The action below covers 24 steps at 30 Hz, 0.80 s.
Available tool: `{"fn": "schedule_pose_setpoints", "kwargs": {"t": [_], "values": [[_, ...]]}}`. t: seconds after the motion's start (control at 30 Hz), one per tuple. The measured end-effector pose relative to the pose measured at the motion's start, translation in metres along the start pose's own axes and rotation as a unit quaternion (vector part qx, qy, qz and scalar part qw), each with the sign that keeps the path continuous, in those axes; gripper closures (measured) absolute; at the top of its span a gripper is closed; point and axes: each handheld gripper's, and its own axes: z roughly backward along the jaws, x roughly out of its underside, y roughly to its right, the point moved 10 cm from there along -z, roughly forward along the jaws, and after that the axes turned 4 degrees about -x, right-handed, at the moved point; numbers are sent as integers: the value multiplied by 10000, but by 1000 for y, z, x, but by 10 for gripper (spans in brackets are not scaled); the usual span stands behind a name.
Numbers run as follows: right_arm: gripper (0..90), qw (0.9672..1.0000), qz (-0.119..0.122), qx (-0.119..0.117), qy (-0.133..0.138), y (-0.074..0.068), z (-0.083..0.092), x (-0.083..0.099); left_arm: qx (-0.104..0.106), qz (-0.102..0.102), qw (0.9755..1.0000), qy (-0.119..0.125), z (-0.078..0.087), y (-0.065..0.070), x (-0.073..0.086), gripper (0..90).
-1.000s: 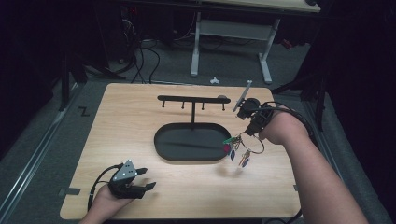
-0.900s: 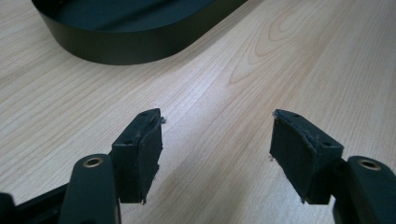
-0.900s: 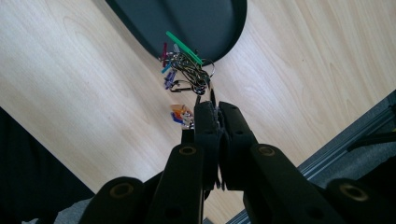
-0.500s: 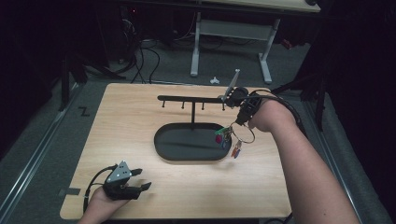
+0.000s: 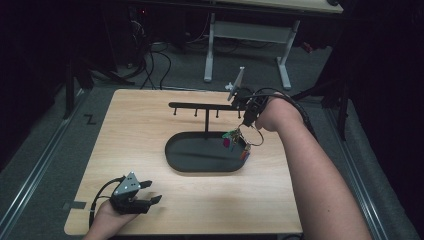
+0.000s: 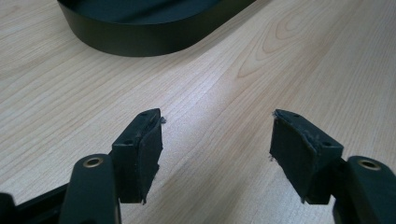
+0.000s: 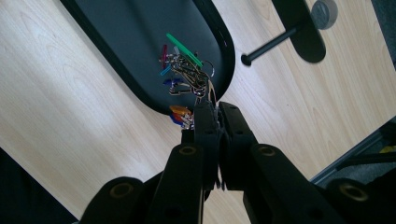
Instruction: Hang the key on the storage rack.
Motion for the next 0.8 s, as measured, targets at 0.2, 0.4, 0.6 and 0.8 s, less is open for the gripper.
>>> {"fn": "schedule_pose_setpoints", "kwargs": {"t": [0.2,0.4,0.6,0.8], "values": [[875,9999,95,-13,54,1,1,-14,-7,-3,10000,-14,1,-1,1,347],[875,9999,38,-4,119,5,3,-25,-12,-3,10000,12,1,-1,0,347],[875,9999,16,-15,100,10,1,-32,15,12,10000,-21,1,-1,2,347],[875,10000,-66,-13,71,21,-2,-35,-9,46,10000,21,3,-3,1,347]]}}
